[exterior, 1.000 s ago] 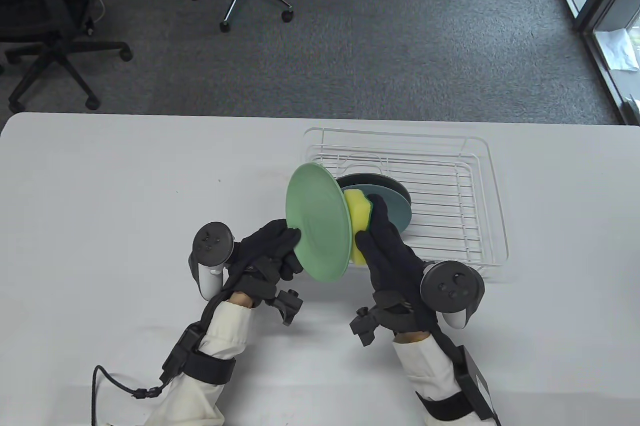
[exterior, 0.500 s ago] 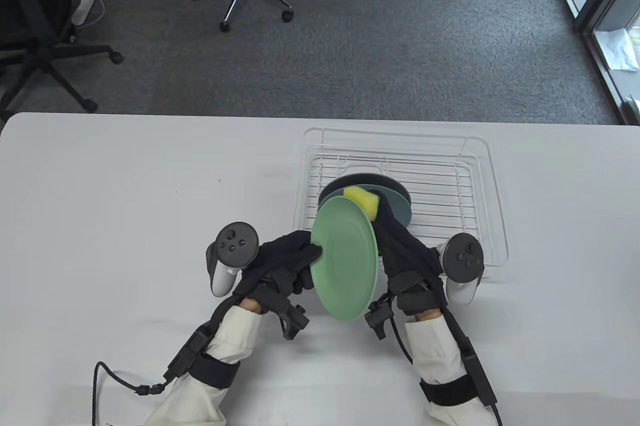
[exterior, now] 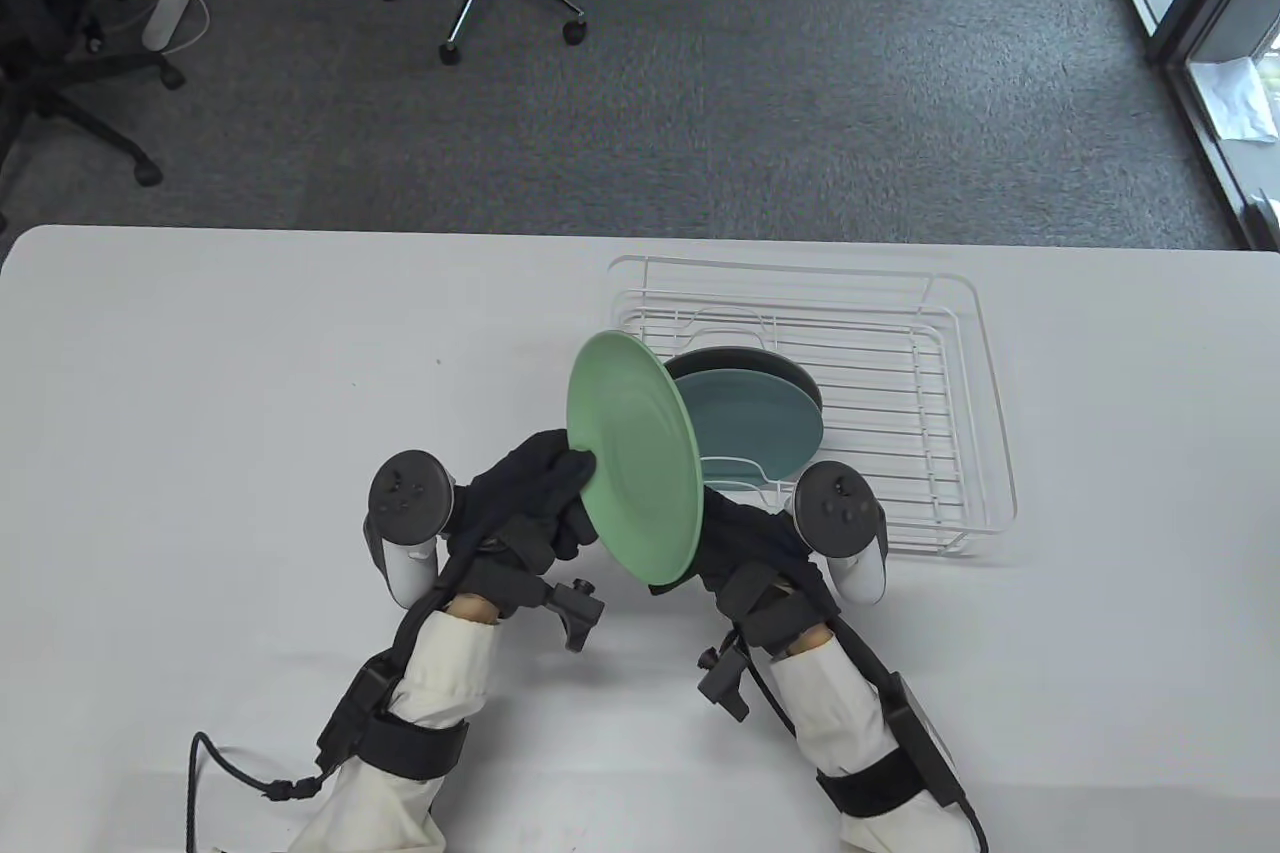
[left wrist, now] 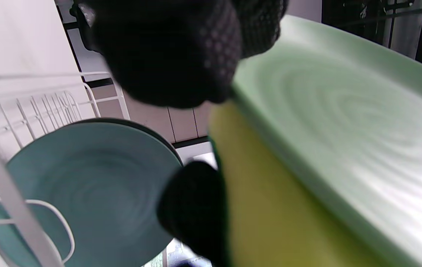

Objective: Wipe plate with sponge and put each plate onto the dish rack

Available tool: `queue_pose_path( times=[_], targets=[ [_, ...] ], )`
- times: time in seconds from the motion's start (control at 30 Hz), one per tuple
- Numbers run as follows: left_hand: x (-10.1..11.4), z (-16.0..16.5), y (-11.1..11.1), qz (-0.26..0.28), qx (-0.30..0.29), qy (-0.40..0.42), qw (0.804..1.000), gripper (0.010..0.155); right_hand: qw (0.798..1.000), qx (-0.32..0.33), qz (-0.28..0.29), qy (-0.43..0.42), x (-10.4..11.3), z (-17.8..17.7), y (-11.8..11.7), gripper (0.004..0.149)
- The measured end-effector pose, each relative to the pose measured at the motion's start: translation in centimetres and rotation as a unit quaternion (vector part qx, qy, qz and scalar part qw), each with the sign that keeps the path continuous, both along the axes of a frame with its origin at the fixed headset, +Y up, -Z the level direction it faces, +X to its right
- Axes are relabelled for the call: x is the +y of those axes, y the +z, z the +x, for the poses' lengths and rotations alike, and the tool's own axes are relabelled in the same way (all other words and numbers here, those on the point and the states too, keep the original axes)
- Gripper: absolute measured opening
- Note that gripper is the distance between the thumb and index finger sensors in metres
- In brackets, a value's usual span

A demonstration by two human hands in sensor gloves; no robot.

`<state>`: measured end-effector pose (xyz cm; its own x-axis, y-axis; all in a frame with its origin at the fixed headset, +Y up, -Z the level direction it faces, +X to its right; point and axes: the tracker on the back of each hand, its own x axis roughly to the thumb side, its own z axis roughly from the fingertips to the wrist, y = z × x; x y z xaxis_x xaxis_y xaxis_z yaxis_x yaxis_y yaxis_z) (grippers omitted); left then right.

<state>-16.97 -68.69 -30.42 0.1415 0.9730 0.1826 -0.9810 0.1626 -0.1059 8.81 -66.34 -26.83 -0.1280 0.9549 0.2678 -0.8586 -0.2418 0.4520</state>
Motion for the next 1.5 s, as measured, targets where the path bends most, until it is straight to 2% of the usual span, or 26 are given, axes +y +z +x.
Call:
queue_pose_path(
  times=[0.1,0.3,0.43,0.57,0.77,0.97,1.3,1.5],
  targets=[
    [-0.3,-0.6,-0.2,-0.013,0.015,0.012,1.0,0.043,1.0,-0.001,0.015,0.01,1.6,0.4,0.9,0.062],
    [-1.2,-0.1,-0.5,-0.029,-0.005,-0.009,1.0,0.043,0.99,-0.083,0.105,0.048,4.6,2.3,2.7,0.064],
    [-1.3,0.9,-0.5,-0.03,-0.03,-0.029,0.999,0.043,0.987,-0.11,0.113,0.019,4.5,3.2,2.5,0.064],
    [-1.1,1.8,-0.3,-0.025,-0.055,-0.048,0.997,0.043,0.98,-0.147,0.131,-0.038,3.2,3.4,1.7,0.061],
    [-0.7,2.8,0.1,-0.016,-0.085,-0.063,0.994,0.043,0.987,-0.112,0.07,-0.091,1.0,3.2,0.0,0.06],
    [-0.5,3.3,0.4,-0.01,-0.099,-0.067,0.993,0.043,0.992,-0.098,0.053,-0.053,-1.3,1.2,-0.6,0.062],
    [-0.6,1.5,-0.1,-0.004,-0.034,-0.044,0.998,0.042,0.998,-0.031,0.0,-0.045,-1.7,0.6,-0.7,0.064],
    [-0.9,-0.2,-0.5,-0.018,0.006,-0.05,0.999,0.043,0.995,0.01,-0.018,-0.093,-1.0,1.1,-0.7,0.064]
  ],
)
